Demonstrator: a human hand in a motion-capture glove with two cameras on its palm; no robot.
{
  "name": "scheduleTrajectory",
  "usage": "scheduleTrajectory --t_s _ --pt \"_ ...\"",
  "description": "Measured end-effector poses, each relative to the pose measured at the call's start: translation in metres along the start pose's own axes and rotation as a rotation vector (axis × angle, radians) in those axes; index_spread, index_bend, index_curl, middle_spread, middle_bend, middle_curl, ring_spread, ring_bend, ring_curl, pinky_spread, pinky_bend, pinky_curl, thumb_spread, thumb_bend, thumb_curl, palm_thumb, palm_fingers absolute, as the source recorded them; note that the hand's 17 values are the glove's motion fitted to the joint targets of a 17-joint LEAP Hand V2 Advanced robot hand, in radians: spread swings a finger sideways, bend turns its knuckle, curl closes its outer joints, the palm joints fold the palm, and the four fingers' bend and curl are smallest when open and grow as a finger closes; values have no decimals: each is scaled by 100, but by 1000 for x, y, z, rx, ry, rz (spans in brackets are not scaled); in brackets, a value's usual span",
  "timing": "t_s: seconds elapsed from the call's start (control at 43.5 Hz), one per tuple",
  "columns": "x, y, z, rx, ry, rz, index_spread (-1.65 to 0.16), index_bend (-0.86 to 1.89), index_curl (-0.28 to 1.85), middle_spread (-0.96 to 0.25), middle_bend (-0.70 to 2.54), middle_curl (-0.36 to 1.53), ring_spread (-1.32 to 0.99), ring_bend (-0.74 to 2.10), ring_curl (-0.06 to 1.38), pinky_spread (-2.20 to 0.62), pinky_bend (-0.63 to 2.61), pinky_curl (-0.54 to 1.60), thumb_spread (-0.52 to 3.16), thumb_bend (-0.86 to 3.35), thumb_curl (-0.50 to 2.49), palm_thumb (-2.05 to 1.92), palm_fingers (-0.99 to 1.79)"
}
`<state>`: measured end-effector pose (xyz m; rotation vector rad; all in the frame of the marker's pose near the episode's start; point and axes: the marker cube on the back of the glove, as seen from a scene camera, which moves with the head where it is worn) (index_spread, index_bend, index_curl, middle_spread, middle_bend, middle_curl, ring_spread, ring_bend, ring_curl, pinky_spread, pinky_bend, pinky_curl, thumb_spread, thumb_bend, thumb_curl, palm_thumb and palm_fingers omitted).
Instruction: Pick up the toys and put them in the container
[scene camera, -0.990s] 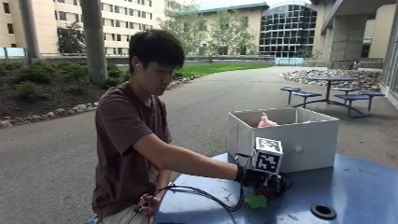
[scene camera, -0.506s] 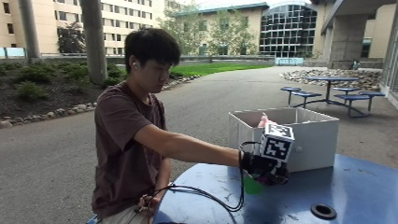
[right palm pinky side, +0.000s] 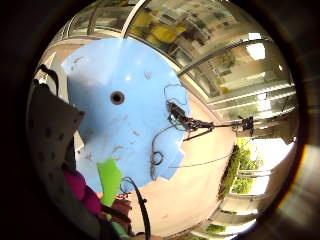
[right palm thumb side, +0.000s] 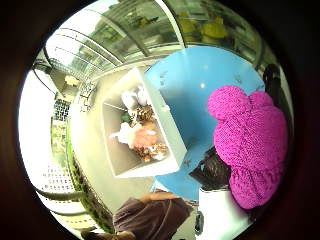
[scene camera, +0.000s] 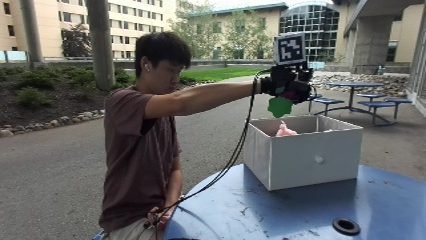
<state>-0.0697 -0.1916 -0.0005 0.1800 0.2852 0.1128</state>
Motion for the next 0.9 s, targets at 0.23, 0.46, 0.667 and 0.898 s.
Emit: scheduleTrajectory --t_s 0.23,0.46,0.667,0.898 --pt "-128 -13 -43 48 -63 -202 -19 103 66 -21 123 80 -36 144 70 -40 112 56 73 7 104 61 96" --pt "-241 -26 -22 57 -91 -284 -22 98 72 -22 122 82 -37 145 71 -39 116 58 66 4 109 61 91" --pt "-288 -22 7 -71 -91 -369 -22 58 70 -25 99 78 -36 147 72 -38 129 62 86 -5 100 48 35" --pt "-286 -22 17 -63 -92 -359 -21 16 47 -10 32 52 -17 82 50 -11 116 51 113 -6 72 11 -38"
